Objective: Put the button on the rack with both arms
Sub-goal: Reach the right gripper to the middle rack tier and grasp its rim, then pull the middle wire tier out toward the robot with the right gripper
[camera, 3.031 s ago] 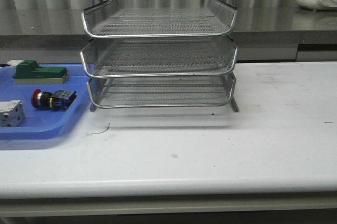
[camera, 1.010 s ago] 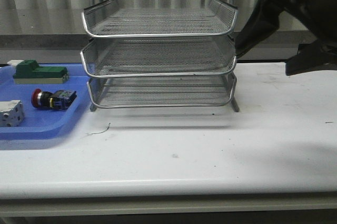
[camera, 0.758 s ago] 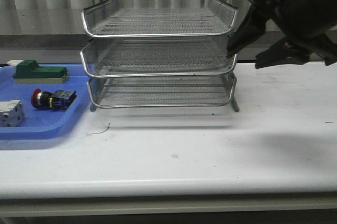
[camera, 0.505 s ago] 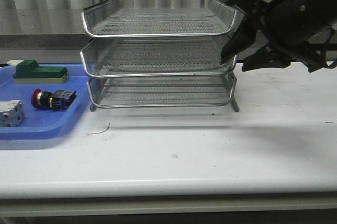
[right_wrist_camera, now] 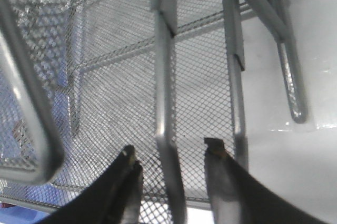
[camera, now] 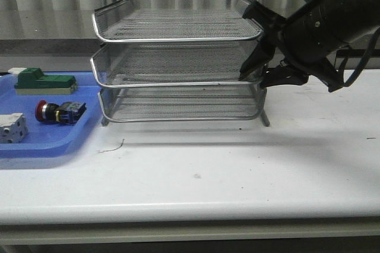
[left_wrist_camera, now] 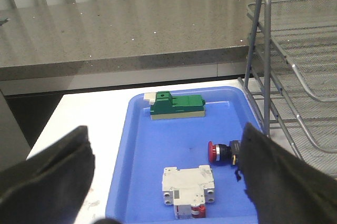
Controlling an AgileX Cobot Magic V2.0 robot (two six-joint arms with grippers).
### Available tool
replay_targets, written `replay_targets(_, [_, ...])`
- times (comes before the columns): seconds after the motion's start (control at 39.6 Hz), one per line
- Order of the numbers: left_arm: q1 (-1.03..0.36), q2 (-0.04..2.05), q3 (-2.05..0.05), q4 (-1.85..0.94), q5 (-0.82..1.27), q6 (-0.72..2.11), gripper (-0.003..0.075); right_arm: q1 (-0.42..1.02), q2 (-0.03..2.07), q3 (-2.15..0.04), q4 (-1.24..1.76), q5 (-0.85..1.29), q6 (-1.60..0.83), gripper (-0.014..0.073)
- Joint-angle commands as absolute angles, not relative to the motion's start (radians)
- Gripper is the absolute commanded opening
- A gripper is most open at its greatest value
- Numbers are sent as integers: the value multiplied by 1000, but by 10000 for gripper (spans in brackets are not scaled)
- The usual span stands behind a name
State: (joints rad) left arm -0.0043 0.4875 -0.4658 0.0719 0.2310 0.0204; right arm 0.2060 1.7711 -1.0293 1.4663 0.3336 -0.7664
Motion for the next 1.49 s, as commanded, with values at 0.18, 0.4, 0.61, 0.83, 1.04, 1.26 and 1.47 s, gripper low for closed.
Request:
replay_targets(0.18, [-3, 496, -502, 74, 162, 8, 533, 203, 1726, -1063, 1504, 358, -779, 36])
replay_targets(0.4, [-3, 496, -502, 74, 162, 8, 533, 203, 1725, -1061, 1504, 368, -780, -20])
replay_targets(0.61, [-3, 496, -502, 74, 162, 8, 533, 203, 1704, -1044, 1506, 417, -833, -20])
replay_targets(0.83, [-3, 496, -502, 74, 162, 8, 533, 203, 1629, -959, 1509, 418, -887, -20])
replay_targets(1.04, [-3, 496, -502, 74, 162, 8, 533, 203, 1585, -868, 1510, 457, -919, -20])
replay_targets(1.26, [-3, 496, -502, 74, 162, 8, 533, 203, 1527, -759, 1524, 489, -961, -20])
replay_targets(1.47, [-3, 496, -502, 74, 162, 8, 533, 203, 1441, -658, 1551, 492, -1005, -20])
